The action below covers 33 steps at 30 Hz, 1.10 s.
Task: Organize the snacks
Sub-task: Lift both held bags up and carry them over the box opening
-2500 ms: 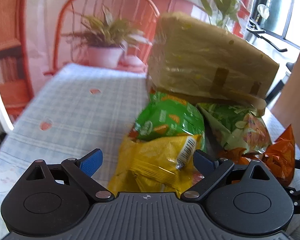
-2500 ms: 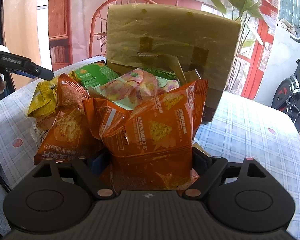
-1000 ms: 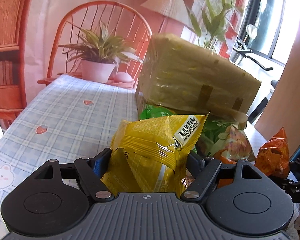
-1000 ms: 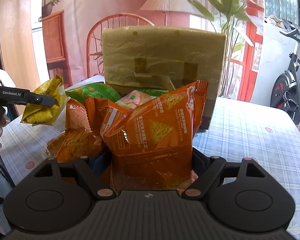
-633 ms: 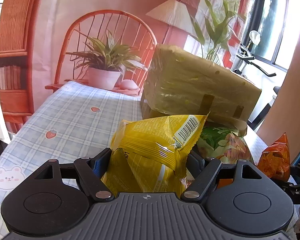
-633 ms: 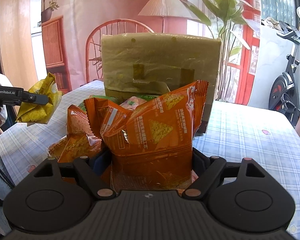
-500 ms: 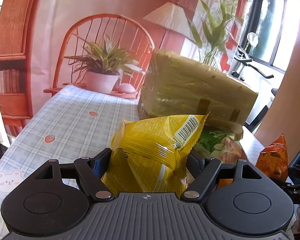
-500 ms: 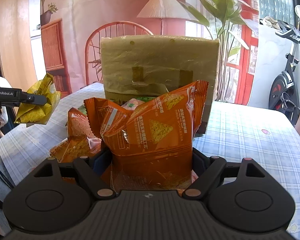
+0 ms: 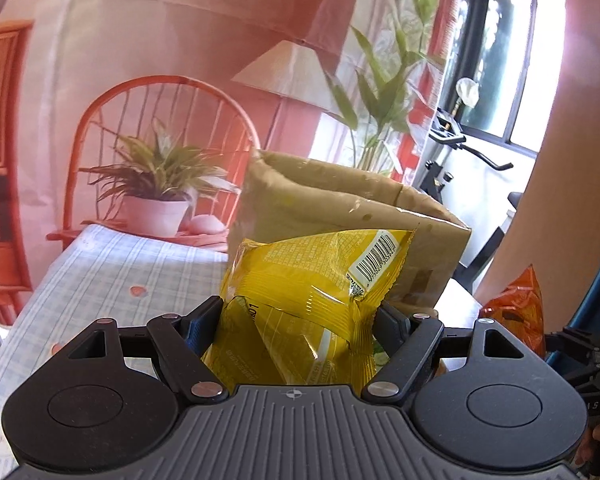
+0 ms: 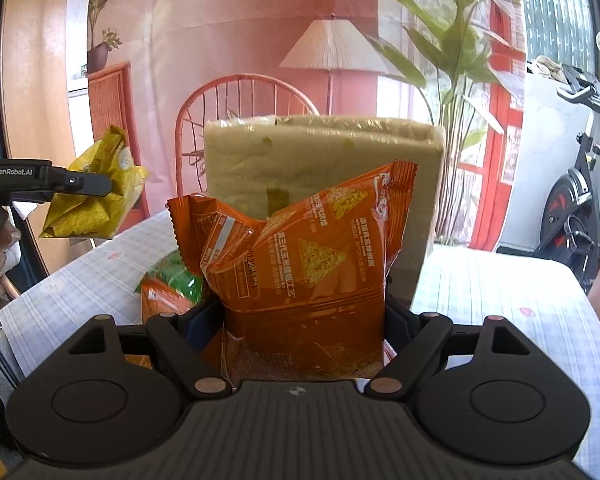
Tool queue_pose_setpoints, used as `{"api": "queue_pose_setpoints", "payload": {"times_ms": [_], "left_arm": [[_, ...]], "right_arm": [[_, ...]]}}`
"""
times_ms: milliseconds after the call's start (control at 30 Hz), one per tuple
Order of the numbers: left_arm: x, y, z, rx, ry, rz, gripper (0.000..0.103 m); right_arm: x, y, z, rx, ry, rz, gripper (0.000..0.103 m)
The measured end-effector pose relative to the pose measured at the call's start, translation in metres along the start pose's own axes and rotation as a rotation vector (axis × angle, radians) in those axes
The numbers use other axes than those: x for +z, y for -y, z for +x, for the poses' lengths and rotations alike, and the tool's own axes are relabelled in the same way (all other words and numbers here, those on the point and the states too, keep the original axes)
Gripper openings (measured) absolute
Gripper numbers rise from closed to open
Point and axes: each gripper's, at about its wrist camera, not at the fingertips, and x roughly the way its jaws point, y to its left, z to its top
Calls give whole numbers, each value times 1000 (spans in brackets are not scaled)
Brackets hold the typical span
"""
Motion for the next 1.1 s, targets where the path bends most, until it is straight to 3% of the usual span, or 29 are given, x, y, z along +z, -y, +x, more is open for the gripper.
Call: {"api": "queue_pose_setpoints", "payload": {"times_ms": [300,633,1100], "left_arm": [[9,18,8,-57,16,17,81],[26,22,11,-65,26,34,81],[64,43,22,-75,56,65,81]], "right_arm": [[19,-7,3,12,18,-20,83],[37,0,4,28,30,-20,83],[92,10,3,42,50,-35,83]]}}
